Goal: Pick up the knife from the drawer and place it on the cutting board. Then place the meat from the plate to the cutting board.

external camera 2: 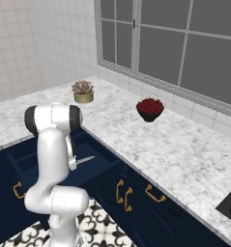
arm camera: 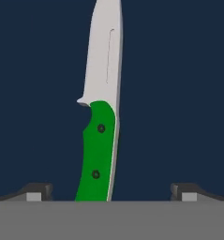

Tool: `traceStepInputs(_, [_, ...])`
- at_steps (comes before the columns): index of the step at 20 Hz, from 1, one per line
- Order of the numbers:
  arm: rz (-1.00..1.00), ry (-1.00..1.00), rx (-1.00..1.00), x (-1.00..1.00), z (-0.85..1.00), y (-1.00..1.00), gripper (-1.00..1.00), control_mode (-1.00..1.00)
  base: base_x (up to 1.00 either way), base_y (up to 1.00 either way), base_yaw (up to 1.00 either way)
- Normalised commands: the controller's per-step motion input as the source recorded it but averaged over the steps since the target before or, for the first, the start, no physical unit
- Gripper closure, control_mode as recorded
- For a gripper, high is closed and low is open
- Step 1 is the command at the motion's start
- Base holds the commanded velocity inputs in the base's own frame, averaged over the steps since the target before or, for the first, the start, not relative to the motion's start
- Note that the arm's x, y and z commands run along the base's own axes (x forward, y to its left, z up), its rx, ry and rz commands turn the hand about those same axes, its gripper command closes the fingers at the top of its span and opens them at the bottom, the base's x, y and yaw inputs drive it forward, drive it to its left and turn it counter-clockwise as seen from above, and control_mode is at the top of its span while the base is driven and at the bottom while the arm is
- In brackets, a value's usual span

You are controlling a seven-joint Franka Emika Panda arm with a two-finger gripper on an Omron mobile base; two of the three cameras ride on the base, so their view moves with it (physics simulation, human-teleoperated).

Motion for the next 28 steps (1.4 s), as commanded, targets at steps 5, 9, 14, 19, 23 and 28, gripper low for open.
traceStepInputs(5, [0.00, 0.03, -0.03, 0.17, -0.20, 0.00, -1.00, -1.00, 0.00, 0.00, 0.00])
traceStepInputs(9, [0.00, 0.01, -0.01, 0.04, -0.25, 0.00, -1.00, -1.00, 0.00, 0.00, 0.00])
traceStepInputs(14, [0.00, 0.05, -0.07, 0.01, -0.39, 0.09, -1.00, -1.00, 0.00, 0.00, 0.00])
traceStepInputs(19, [0.00, 0.02, -0.03, 0.00, -0.23, 0.02, 1.00, -1.00, 0.00, 0.00, 0.00])
traceStepInputs(23, [0.01, -0.04, 0.02, -0.10, -0.02, 0.02, 1.00, -1.00, 0.00, 0.00, 0.00])
traceStepInputs(28, [0.00, -0.14, 0.05, -0.46, 0.32, 0.03, 1.00, -1.00, 0.00, 0.00, 0.00])
